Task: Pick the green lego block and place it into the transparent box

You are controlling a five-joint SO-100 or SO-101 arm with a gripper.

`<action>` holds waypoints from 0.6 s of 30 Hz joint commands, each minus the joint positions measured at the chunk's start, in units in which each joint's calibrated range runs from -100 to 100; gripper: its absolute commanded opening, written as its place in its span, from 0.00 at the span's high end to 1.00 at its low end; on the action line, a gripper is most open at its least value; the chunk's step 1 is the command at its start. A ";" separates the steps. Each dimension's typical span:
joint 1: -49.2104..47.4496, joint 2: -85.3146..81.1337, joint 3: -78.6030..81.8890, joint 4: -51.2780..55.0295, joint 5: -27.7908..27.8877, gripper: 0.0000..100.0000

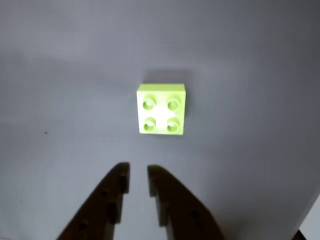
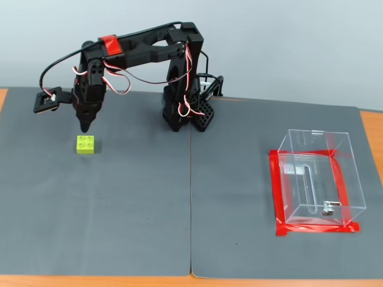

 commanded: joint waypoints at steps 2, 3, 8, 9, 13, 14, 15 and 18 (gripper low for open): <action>-0.55 0.74 -2.32 -3.84 0.20 0.92; -0.55 0.99 -2.32 -4.02 0.20 0.89; -0.55 2.35 -2.05 -4.02 -0.06 0.71; -0.55 2.69 -2.05 -4.02 -0.06 0.70; -0.55 4.13 -2.05 -4.10 -0.32 0.69; -0.55 4.64 -2.14 -4.19 -0.32 0.69; -0.55 5.15 -2.14 -4.89 -0.32 0.69; -0.48 6.93 -2.50 -8.44 -0.37 0.69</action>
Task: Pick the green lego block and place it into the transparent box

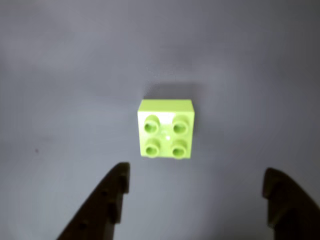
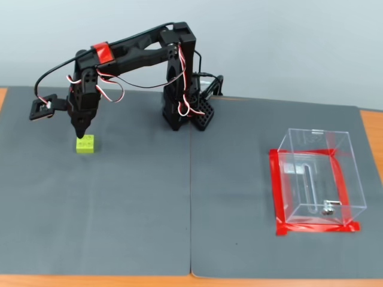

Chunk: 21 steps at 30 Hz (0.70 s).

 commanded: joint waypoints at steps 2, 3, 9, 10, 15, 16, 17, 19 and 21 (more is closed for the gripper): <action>-0.40 1.66 -2.68 -5.06 -0.17 0.69; -0.48 2.08 -2.68 -5.76 -0.17 0.69; -0.62 4.46 -2.50 -7.23 -0.17 0.69; -0.85 4.88 -2.50 -7.67 -0.17 0.69; -1.89 5.64 -2.14 -8.19 -0.17 0.69; -2.19 5.64 -2.05 -8.02 -0.17 0.69; -2.41 5.64 -1.96 -7.75 -0.17 0.69; -2.71 5.64 -1.60 -7.49 -0.23 0.69; -2.71 5.64 -0.24 -8.10 -0.23 0.69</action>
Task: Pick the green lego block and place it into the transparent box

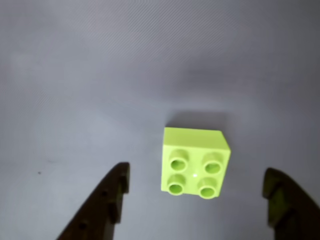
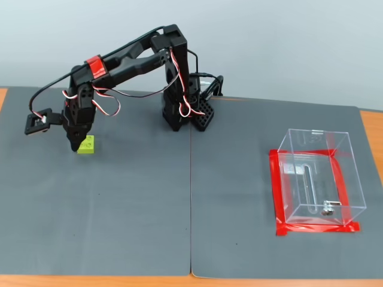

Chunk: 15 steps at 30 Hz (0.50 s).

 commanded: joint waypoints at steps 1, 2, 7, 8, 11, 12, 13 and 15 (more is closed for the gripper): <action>-0.58 -0.48 0.48 -0.38 -0.23 0.69; -0.58 -0.48 1.11 -0.38 -0.23 0.69; -0.50 -0.48 3.29 -0.47 -0.23 0.69; -0.58 -0.48 3.56 -0.47 -0.23 0.69; -0.58 -0.39 4.01 -0.56 -0.23 0.69; -0.58 -0.31 4.19 -0.56 -0.23 0.69; -0.58 -0.05 4.19 -0.56 -0.23 0.69; -0.50 0.97 4.01 -0.56 -0.23 0.69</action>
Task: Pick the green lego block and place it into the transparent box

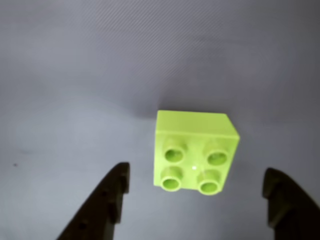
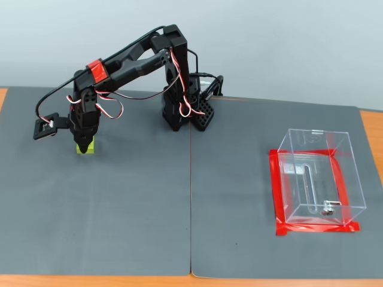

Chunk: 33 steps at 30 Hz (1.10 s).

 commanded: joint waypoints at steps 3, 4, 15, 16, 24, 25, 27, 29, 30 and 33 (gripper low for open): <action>-0.28 1.56 -0.66 -0.56 -0.23 0.69; -0.28 1.73 -0.66 -0.56 -0.23 0.69; -0.05 4.36 -0.76 -0.56 -0.23 0.69; 0.02 4.86 -0.85 -0.56 -0.23 0.69; 0.09 6.05 -0.76 -0.56 -0.23 0.69; 0.09 5.97 -0.76 -0.56 -0.23 0.69; 0.09 5.88 -0.76 -0.56 -0.23 0.70; 0.09 5.80 -0.76 -0.56 -0.23 0.70; 0.17 5.71 -0.76 -0.56 -0.23 0.70; 0.24 5.46 -0.76 -0.56 -0.23 0.70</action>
